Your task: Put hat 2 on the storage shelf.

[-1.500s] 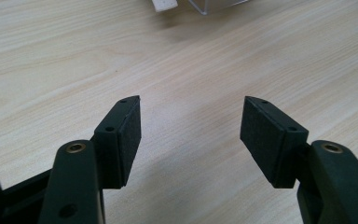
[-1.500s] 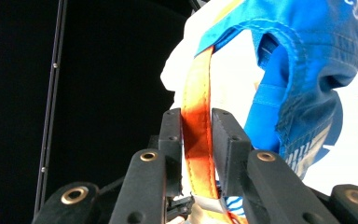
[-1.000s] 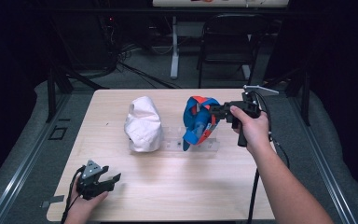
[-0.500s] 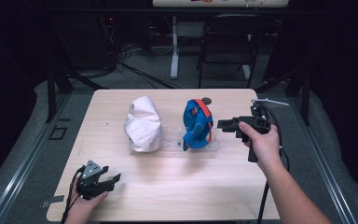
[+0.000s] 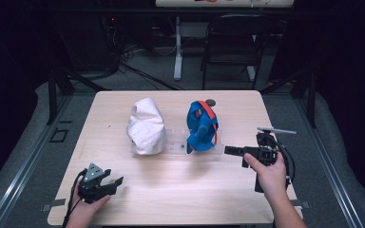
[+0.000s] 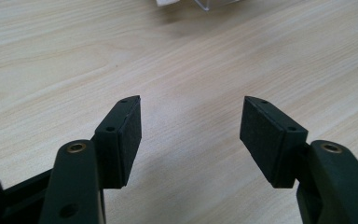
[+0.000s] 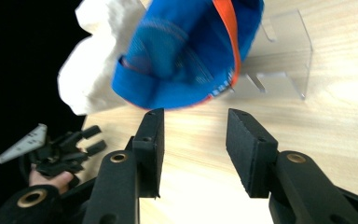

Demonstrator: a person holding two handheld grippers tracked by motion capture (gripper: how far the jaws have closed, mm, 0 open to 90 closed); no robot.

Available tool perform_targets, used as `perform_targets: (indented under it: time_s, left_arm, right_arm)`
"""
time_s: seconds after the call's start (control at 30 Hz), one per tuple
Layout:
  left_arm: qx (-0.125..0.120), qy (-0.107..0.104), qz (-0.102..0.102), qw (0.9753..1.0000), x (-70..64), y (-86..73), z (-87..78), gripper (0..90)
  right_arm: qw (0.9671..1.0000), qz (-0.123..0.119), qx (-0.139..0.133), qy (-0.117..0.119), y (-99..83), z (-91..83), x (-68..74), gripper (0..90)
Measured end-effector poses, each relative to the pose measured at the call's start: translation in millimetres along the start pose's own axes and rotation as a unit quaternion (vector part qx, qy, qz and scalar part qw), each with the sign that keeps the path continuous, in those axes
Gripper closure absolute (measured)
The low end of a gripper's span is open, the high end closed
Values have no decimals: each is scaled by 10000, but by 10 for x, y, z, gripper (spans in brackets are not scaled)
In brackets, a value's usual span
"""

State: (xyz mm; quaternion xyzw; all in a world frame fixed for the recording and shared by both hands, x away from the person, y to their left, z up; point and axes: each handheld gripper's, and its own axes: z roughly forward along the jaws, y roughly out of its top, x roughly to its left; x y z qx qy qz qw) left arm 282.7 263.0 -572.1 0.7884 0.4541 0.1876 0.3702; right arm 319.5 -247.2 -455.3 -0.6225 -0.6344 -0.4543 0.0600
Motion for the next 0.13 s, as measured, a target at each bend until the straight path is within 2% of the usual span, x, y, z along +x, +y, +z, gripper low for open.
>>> perform_targets:
  time_s: [0.03, 0.07, 0.13]
  left_arm:
    - [2, -8, 3, 10000, -3, 1, -1, 390]
    - [-43, -32, 20, 10000, -21, 5, -7, 392]
    - [-32, -56, 42, 10000, -35, 13, -18, 392]
  right_arm:
    - [10000, 0, 0, 0, 0, 0, 0, 561]
    - [9996, -162, -139, -196, -131, 19, -42, 536]
    - [9977, -361, -391, -412, -277, 50, -100, 512]
